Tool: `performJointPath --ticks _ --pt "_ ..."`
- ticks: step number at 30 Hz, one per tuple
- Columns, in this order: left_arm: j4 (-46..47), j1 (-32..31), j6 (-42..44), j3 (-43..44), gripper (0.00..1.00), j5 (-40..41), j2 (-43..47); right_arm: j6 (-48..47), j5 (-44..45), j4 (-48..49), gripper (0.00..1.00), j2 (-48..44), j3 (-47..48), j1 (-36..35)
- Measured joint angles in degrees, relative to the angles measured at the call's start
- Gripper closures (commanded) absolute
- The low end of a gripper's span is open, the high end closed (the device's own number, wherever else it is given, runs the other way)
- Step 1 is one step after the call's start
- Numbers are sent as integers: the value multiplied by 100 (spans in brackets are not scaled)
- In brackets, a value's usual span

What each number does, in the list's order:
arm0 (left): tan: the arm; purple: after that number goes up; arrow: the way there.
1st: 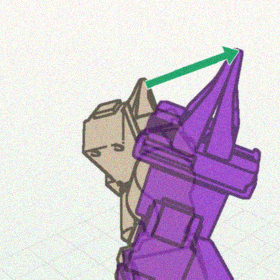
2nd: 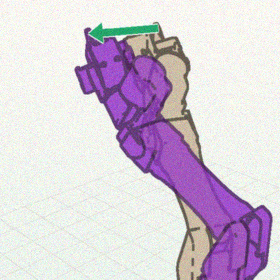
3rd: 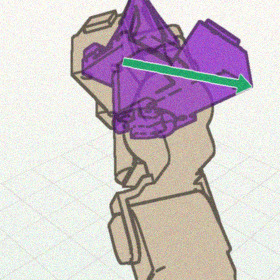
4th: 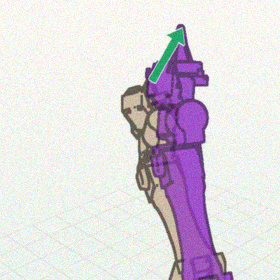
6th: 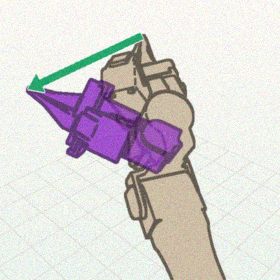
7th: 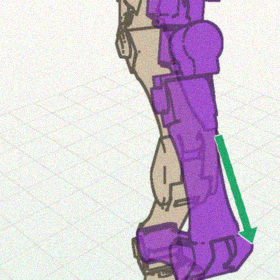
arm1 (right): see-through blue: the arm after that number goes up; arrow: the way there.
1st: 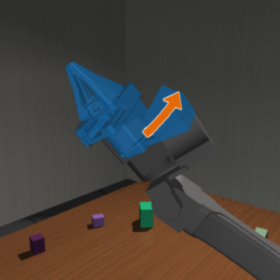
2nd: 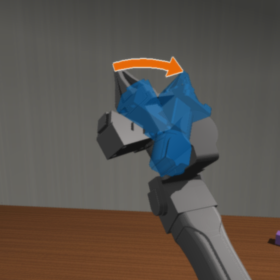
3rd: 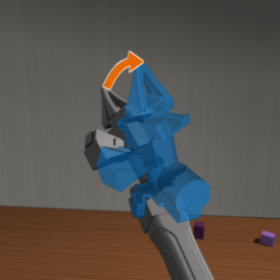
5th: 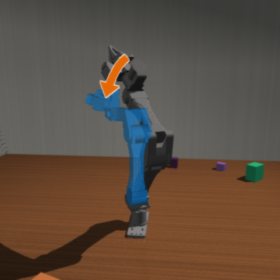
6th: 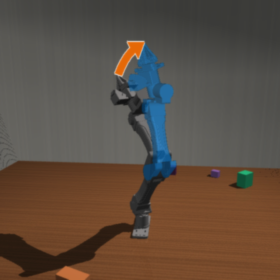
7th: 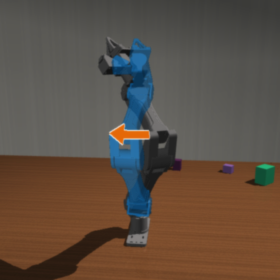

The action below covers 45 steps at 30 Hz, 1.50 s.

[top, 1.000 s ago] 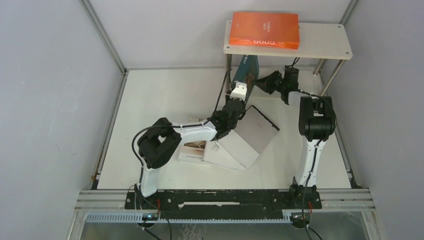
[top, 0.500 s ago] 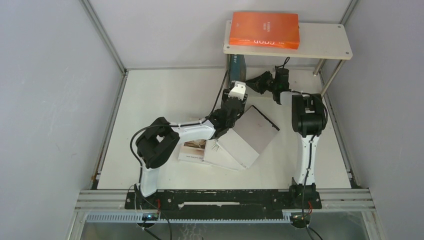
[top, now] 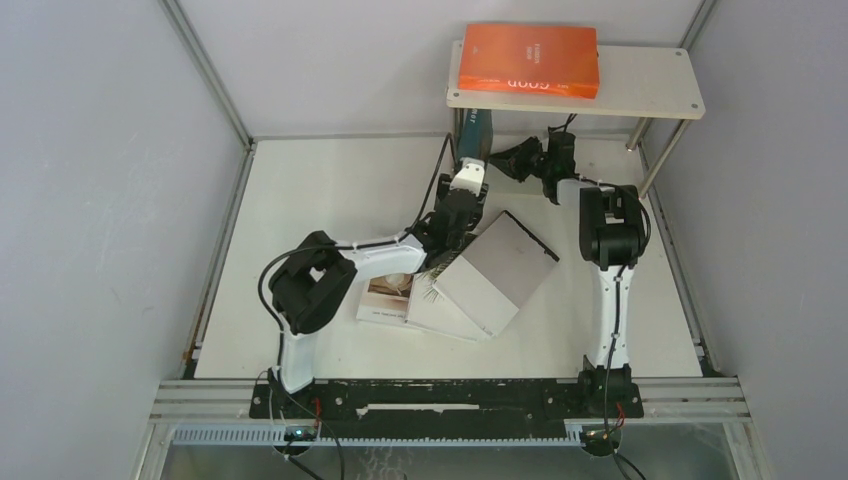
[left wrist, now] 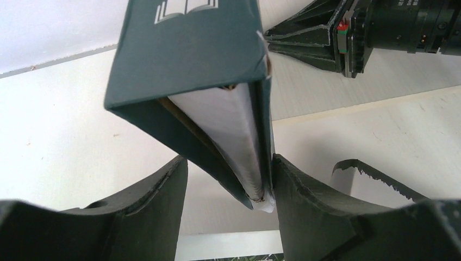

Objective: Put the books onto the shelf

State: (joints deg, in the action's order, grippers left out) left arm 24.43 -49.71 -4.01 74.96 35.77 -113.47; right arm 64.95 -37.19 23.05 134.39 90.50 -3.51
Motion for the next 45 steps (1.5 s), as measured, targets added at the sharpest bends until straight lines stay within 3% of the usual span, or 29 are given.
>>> performJointPath --ticks 20,40,45 --pt "-361 15 59 844 35 -197 -358 247 -262 105 76 549 813 66" --pt "-575 380 85 1270 34 -461 -581 249 -492 -428 76 1408 2481 24" --pt "-577 411 2 1270 27 -496 -601 247 -496 -533 76 1436 2485 26"
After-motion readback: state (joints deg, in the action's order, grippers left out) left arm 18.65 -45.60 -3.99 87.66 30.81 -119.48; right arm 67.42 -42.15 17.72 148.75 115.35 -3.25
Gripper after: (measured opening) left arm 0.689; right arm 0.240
